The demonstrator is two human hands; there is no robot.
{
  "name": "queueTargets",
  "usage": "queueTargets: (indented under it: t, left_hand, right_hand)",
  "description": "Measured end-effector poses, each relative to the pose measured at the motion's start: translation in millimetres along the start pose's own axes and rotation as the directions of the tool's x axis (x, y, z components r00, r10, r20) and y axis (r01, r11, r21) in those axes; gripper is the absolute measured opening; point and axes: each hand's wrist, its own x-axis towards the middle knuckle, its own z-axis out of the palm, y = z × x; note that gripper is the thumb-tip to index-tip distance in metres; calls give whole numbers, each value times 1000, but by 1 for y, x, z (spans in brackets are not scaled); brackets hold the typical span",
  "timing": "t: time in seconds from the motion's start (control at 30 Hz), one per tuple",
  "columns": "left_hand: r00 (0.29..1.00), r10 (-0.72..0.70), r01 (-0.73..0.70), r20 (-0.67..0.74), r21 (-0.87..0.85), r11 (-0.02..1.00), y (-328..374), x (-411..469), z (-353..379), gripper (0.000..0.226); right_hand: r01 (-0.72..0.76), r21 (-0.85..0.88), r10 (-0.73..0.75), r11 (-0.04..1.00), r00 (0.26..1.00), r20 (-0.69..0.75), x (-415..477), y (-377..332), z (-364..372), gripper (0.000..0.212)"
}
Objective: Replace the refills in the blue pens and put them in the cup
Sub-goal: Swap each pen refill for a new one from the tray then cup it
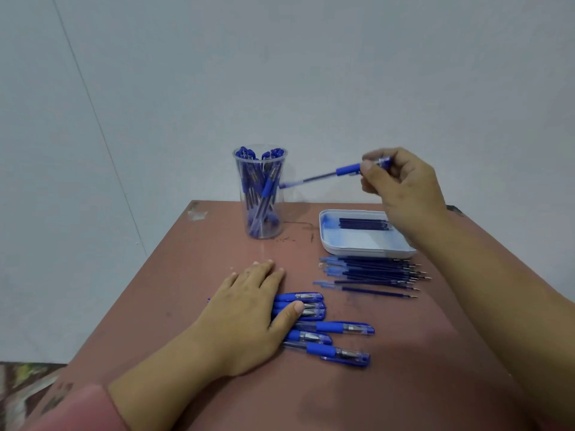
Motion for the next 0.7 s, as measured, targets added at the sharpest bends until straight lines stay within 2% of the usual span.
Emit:
queueTargets:
  t: [0.17,0.3,0.4,0.5,0.63,0.7]
  left_hand:
    - [1000,2,-2,-4,-8,1000,-1,1,0,98]
    - [1000,7,-7,-19,4,1000,0,1,2,96]
    - [1000,6,-6,-12,16,1000,0,1,0,95]
    - [1000,8,-8,-8,11,1000,1,1,-1,91]
    - [1000,12,-12,-19,19,1000,-1,2,2,95]
    - [1000,11,-10,-24,24,1000,-1,2,3,95]
  right_hand:
    - [114,49,-108,992,987,-116,36,-9,22,8]
    - [182,15,-177,983,973,-147,54,-6,47,26]
    - [241,-68,-246,968,966,-82,62,-4,65,32]
    - [291,-143,-292,946,956,14,69,-2,80,27]
    - [314,-222,-297,923,949,107,72,11,93,16]
    - [340,-322,-295,884,938,180,73,22,98,21]
